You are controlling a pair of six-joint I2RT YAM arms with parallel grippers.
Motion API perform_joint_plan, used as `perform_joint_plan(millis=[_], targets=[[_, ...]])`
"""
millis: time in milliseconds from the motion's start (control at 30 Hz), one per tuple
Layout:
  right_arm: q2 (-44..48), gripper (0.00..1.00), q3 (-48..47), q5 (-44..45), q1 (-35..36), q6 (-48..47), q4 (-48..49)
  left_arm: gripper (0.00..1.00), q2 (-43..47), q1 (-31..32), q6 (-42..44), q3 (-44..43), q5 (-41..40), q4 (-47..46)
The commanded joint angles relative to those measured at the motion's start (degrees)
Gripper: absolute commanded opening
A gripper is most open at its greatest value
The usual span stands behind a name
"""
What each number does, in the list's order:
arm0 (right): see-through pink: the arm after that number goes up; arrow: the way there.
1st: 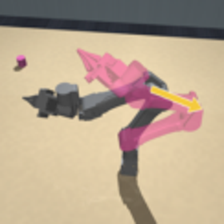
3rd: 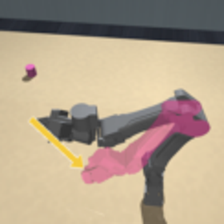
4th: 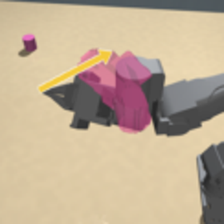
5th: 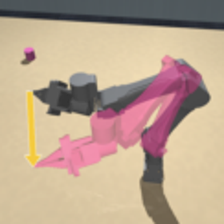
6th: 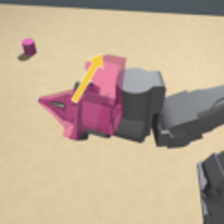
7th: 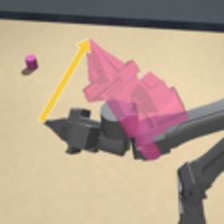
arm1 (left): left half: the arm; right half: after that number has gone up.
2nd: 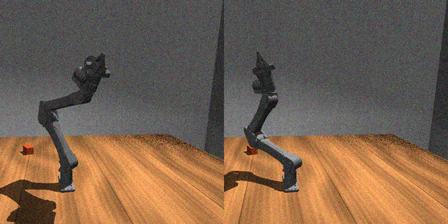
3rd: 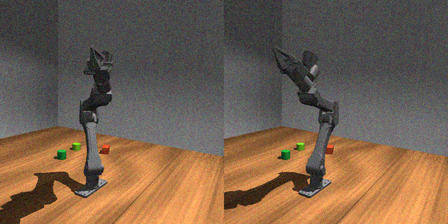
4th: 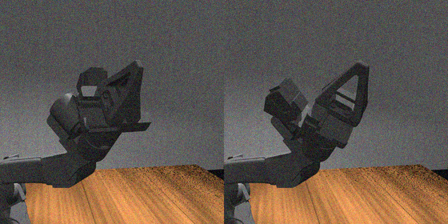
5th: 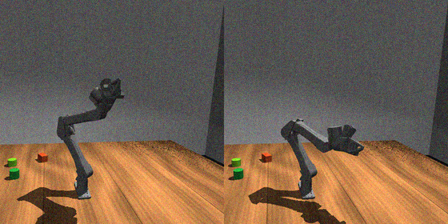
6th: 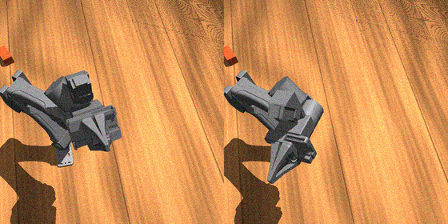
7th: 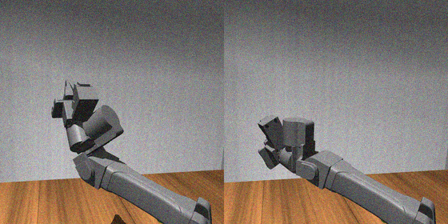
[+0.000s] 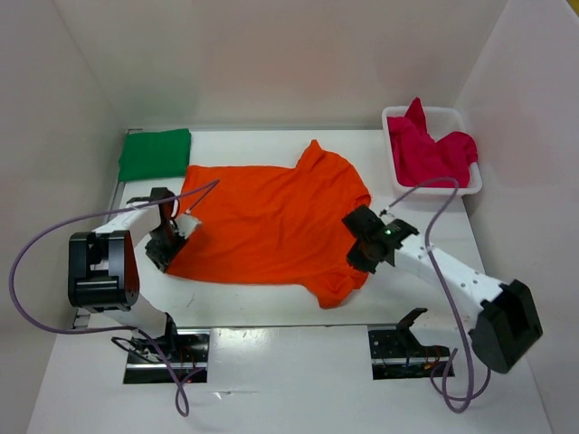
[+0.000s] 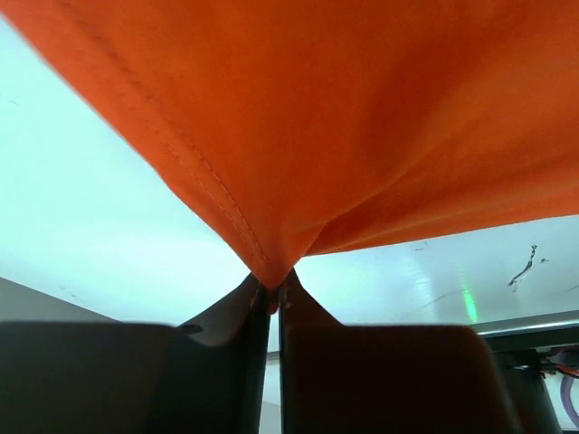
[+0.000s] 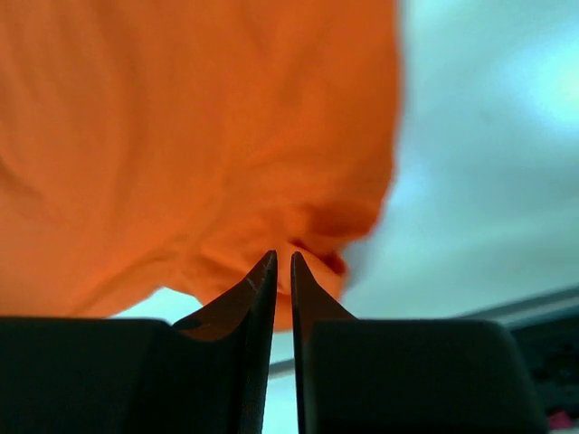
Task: Fold and stack the t-shirts
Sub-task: Flatten out the tshirt, then grap the side of the flattened tshirt closest away from the robot with both arms
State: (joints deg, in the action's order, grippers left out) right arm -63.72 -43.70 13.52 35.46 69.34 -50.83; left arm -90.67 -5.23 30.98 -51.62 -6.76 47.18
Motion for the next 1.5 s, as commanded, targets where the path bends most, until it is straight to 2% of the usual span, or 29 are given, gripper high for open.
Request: perform_joint_plan(millis=[0, 33, 67, 133, 200, 300, 333, 467, 633, 767, 867, 1100, 1133, 1200, 1267, 1300, 1333, 1467], targets=[[-7.44, 0.15, -11.02, 4.41, -1.18, -10.58, 6.17, 0.46, 0.32, -0.21, -1.62, -3.75, 1.32, 2.47], [-13.99, 0.17, -12.79, 4.41, -2.06, -12.72, 6.88, 0.61, 0.32, -0.21, -1.63, -4.80, 1.32, 3.18], [-17.45, 0.17, -14.46, 4.41, -2.67, -14.57, 6.88, 0.70, 1.19, -0.21, -2.41, -7.86, 1.32, 4.66], [-23.87, 0.17, -19.56, 5.63, -2.68, -19.30, 6.88, 0.80, 2.95, -0.21, -3.11, -11.91, 1.32, 5.81], [-31.44, 0.20, -23.77, 7.30, -2.68, -21.87, 7.41, 0.84, 5.76, -0.21, -3.91, -19.52, 0.70, 5.82], [-38.04, 0.27, -27.56, 6.62, -3.90, -26.00, 10.21, 0.86, 4.99, 0.31, -4.70, -26.50, 2.36, 5.20], [-39.45, 0.29, -28.19, 6.09, -4.43, -26.97, 10.92, 0.86, 2.46, 2.84, -4.70, -27.56, 2.37, 4.33], [-46.57, 0.45, -31.17, 4.67, -6.28, -31.01, 11.45, 0.86, -5.73, 7.43, -4.70, -26.97, 3.68, -0.23], [-52.37, 0.59, -33.38, 3.36, -7.33, -33.04, 11.98, 0.87, -13.45, 8.14, -6.11, -26.43, 6.76, -5.24], [-57.38, 0.61, -37.93, 2.48, -9.09, -34.27, 11.45, 0.87, -20.41, 8.74, -7.16, -29.58, 8.17, -6.65], [-60.46, 0.62, -41.88, 2.48, -11.02, -35.06, 10.23, 0.89, -26.03, 9.28, -7.16, -32.13, 6.24, -8.32], [-65.21, 0.62, -53.23, 2.48, -17.18, -37.52, 8.03, 0.90, -39.90, 9.28, -10.77, -47.50, 1.67, -8.33], [-66.08, 0.62, -55.76, 2.48, -17.88, -38.05, 7.42, 0.90, -41.24, 9.28, -11.55, -51.79, 1.67, -7.63], [-67.84, 0.65, -58.59, 2.48, -19.03, -39.36, 7.41, 0.90, -44.58, 8.67, -12.35, -56.12, 1.06, -7.11], [-69.59, 0.68, -63.59, 1.95, -19.73, -41.21, 6.27, 0.90, -45.90, 8.66, -13.92, -61.90, 1.05, -6.40], [-69.61, 0.70, -65.53, 1.95, -19.73, -42.26, 6.27, 0.94, -45.91, 8.66, -13.93, -63.24, 1.66, -5.53], [-69.61, 0.72, -68.94, 2.47, -18.95, -44.18, 5.48, 0.94, -45.91, 8.66, -14.45, -63.95, 2.28, -5.52], [-64.53, 0.77, -69.86, 5.47, -16.66, -45.43, 5.38, 0.99, -36.54, 8.66, -14.46, -61.16, 3.33, -6.13]])
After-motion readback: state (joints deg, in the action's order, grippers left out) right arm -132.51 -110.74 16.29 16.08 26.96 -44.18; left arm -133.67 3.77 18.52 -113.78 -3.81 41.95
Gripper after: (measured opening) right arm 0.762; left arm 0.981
